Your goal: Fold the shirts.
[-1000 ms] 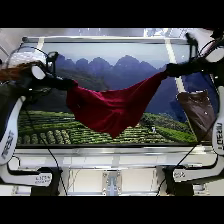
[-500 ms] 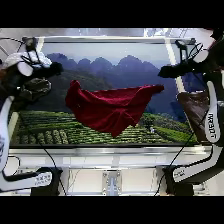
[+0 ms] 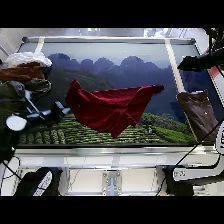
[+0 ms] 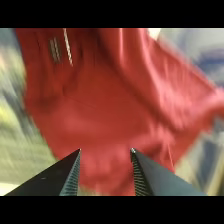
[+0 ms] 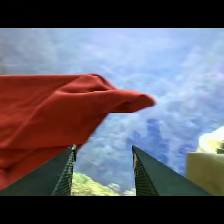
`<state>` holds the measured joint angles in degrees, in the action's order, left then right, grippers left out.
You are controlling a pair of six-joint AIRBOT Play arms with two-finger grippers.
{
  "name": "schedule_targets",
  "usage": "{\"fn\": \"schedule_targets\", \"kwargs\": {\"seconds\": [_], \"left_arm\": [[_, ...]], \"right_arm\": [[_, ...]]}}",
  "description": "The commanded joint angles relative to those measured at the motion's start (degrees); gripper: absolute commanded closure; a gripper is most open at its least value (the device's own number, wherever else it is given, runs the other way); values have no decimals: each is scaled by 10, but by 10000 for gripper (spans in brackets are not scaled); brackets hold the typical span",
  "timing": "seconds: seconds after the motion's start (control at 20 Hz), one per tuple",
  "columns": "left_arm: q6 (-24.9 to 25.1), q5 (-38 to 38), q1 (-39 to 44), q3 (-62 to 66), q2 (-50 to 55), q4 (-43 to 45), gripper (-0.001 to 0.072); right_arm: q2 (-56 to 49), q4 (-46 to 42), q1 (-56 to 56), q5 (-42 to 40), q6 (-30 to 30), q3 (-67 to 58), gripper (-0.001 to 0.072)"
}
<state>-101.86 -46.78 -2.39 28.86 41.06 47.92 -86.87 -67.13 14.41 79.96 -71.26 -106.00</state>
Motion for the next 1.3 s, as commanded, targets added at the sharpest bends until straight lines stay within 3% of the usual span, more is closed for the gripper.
{"fn": "schedule_targets", "kwargs": {"seconds": [0.0,0.15,0.3,0.45,1.05,1.25], "left_arm": [[-8,102,107,-126,-25,-107,363],[-10,237,233,-124,27,-108,434],[-37,240,310,-119,112,-136,421],[-37,256,316,-118,153,-190,422],[-16,262,316,-62,232,-191,428],[-8,260,318,-57,260,-233,428]], "right_arm": [[4,49,-4,6,3,-1,317],[4,62,-17,6,3,-1,317],[4,61,-35,7,3,-1,317],[4,58,-41,17,3,-1,317],[5,59,-41,32,1,-1,317],[5,59,-41,32,2,-1,317]]}}
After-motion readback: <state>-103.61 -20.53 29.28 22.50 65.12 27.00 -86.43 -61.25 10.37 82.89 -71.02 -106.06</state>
